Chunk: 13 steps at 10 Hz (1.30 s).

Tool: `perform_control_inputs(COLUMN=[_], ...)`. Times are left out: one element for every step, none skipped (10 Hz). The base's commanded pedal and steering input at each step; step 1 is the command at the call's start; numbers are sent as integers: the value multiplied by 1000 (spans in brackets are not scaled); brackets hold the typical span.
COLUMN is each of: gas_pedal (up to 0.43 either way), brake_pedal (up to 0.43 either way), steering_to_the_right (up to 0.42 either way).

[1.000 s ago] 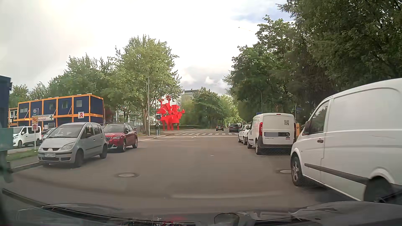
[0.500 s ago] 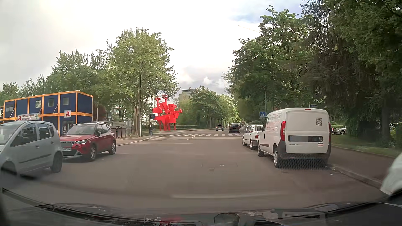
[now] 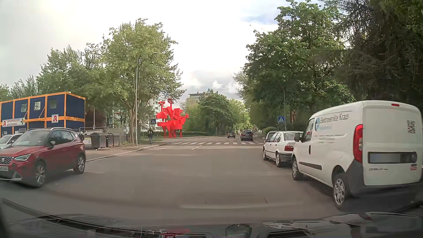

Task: Follow the waypoints while adhering to traffic rules and regulations

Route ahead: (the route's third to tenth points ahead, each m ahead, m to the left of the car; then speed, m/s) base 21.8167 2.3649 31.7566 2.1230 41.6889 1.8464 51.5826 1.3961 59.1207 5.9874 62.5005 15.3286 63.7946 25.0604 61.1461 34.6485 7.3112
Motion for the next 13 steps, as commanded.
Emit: perform_control_inputs(gas_pedal=[0,0,0,0,0,0,0,0,0,0,0,0,0], brake_pedal=[0,0,0,0,0,0,0,0,6,24,49,67,91], steering_to_the_right=[6,6,5,2,0,0,0,0,0,0,0,0,0])
